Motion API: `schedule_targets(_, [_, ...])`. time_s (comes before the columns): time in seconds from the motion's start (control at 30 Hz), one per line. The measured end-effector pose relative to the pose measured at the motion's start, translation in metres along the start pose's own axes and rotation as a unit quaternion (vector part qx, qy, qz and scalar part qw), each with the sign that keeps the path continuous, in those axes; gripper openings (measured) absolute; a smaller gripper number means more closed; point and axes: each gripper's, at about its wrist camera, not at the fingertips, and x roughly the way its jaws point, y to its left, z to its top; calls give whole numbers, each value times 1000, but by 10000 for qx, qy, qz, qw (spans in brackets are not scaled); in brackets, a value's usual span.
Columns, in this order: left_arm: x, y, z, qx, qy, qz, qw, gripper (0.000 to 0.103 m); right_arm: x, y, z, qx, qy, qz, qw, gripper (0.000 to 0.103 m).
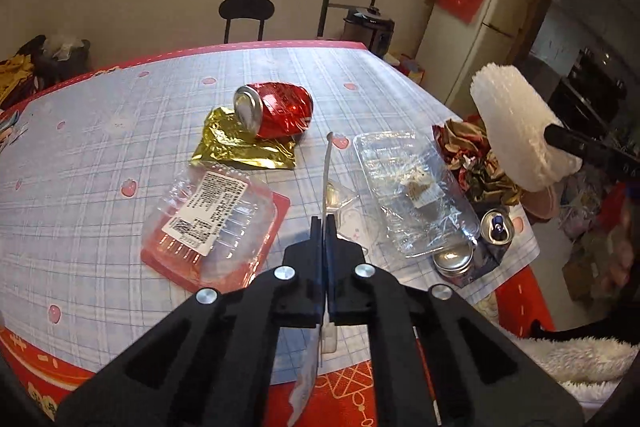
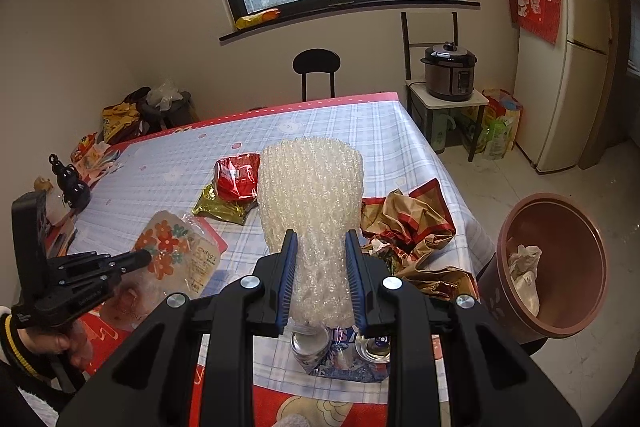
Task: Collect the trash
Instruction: 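Grasp the paper packaging with the left gripper while the right gripper holds the bubble wrap, then carry both items over the brown bin and open both grippers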
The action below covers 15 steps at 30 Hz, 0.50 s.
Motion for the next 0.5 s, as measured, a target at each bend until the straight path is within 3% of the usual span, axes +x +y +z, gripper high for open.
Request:
schedule_targets(0.3, [-49,26,22,-653,-603,-107,9960,6,-10,2,10,40,-194,66,9998,25])
schedule_targets(0.5, [-71,32,43,-730,-951,-52,9928,6,-25,-24,18,316,-430,-137,9985,25])
